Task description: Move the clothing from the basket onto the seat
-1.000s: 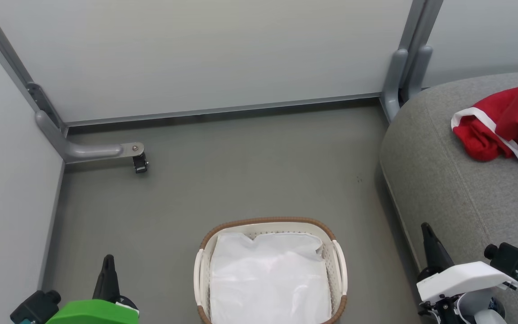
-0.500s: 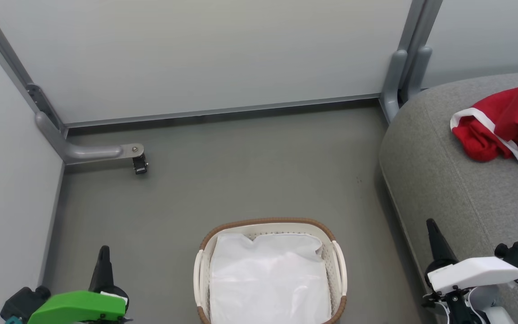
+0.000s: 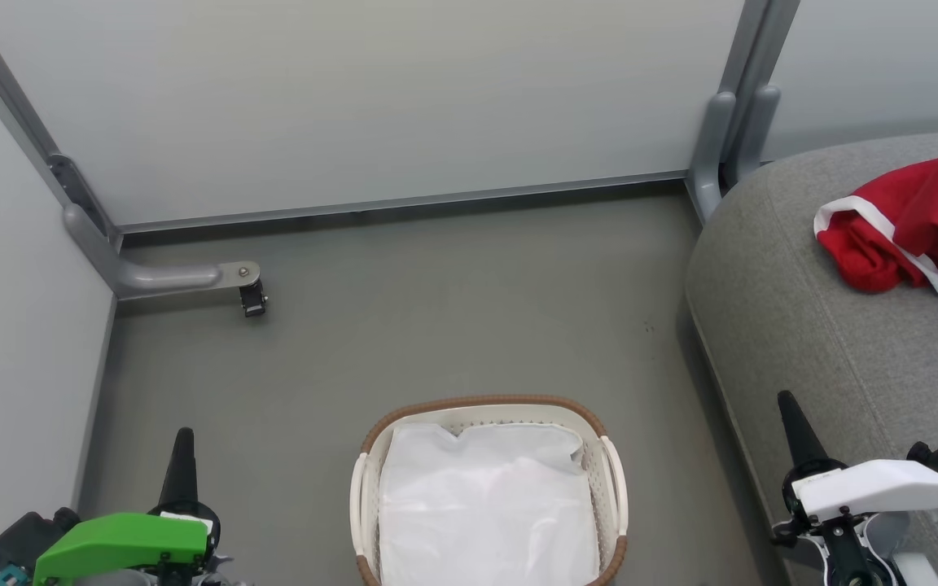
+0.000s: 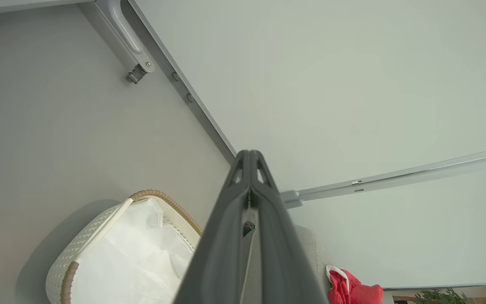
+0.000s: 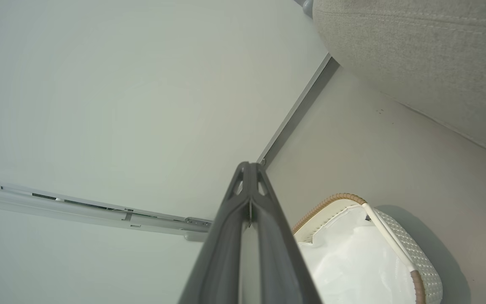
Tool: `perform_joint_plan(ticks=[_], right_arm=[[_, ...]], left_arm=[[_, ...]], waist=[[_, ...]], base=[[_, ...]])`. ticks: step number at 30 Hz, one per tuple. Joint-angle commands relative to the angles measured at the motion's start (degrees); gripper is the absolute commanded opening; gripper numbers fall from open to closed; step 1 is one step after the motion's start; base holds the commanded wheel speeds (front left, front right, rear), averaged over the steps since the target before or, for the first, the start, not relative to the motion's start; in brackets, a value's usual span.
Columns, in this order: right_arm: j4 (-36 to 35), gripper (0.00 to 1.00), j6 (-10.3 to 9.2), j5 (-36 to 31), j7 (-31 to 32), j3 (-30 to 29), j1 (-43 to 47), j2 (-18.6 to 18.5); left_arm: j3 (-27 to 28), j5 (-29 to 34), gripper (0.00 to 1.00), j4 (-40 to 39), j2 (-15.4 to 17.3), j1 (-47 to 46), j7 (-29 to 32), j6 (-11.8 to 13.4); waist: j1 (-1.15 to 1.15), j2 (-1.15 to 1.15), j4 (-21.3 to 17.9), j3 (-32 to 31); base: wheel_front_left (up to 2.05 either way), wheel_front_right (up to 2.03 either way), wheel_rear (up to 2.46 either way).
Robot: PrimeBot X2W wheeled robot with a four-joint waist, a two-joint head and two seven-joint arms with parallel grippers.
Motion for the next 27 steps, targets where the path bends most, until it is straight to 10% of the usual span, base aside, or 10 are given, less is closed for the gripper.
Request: perform_joint_plan(ticks=[1, 27], right_arm=[[-0.82, 0.0, -0.03, 1.46, 0.37, -0.43, -1.23, -0.49], [-1.53, 0.0, -0.04, 14.43, 3.99, -2.37, -1.59, -0.49]], left_arm=[[0.35, -1.5, 0.0, -0.54, 0.22, -1.34, 0.45, -0.37], [2.13, -13.35, 0.0, -0.98, 0.24, -3.32, 3.98, -1.32]], waist=[[0.0, 0.0, -0.01, -0.02], [0.0, 0.0, -0.18, -0.33]], base=[[0.0, 0.0, 0.0], [0.0, 0.0, 0.0]])
